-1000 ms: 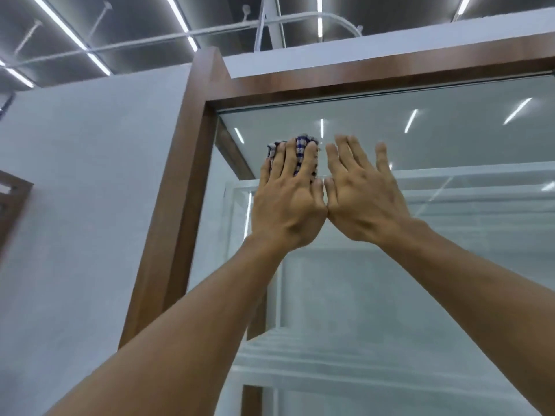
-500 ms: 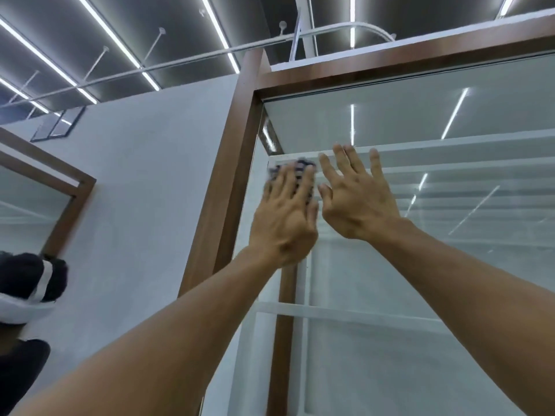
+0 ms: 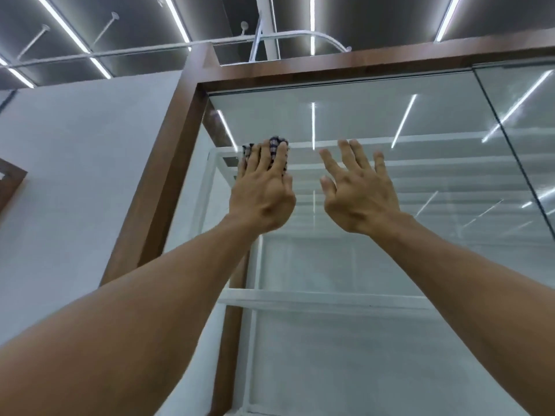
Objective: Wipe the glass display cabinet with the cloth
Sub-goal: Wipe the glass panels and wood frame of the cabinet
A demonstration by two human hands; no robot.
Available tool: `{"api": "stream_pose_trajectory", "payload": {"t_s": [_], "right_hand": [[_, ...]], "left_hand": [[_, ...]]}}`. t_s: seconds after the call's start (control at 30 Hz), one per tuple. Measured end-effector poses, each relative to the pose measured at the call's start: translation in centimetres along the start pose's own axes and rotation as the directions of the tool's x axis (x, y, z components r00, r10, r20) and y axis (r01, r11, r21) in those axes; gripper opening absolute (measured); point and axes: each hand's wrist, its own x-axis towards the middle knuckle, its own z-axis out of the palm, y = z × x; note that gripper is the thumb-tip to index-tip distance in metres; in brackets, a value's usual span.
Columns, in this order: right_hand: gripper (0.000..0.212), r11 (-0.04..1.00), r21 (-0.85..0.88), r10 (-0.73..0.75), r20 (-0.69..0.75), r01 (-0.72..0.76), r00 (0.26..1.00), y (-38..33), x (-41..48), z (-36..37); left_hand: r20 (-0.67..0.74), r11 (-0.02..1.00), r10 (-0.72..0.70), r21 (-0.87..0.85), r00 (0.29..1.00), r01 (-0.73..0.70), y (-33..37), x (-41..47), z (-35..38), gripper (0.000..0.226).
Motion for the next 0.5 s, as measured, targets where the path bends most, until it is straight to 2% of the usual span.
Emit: {"api": "stream_pose_trajectory", "payload": {"t_s": [0.1, 0.2, 0.37, 0.43, 0.5], "right_hand": [[0.061, 0.999, -0.008, 0.049, -0.004, -0.050, 0.999, 2.8, -0.9, -0.7], [0.061, 0.998, -0.020, 0.065, 0.006, -0.065, 0.998, 6.0, -2.6, -1.2], [0.061, 0.999, -0.037, 0.030, 0.048, -0.028, 0.998, 10.3, -5.3, -2.7], [0.061, 0.996, -0.082, 0.037, 0.043, -0.033, 0.998, 11.4, -5.6, -3.1], [0.061, 0.985, -0.166, 0.058, 0.026, -0.052, 0.998, 13.3, -5.8, -3.6]], "left_hand": [[0.017, 0.988, 0.151, 0.001, 0.988, -0.151, 6.4, -0.2, 2.0, 0.060], [0.054, 0.963, 0.267, 0.021, 0.962, -0.268, 8.4, -1.8, 3.3, 0.060], [0.054, 0.995, 0.102, -0.026, 0.993, -0.100, 11.2, 0.6, 2.9, 0.062], [0.059, 0.986, 0.164, -0.024, 0.985, -0.163, 14.2, 0.6, 3.4, 0.062], [0.074, 0.953, 0.302, -0.003, 0.951, -0.302, 16.2, -0.4, 4.3, 0.062]]}}
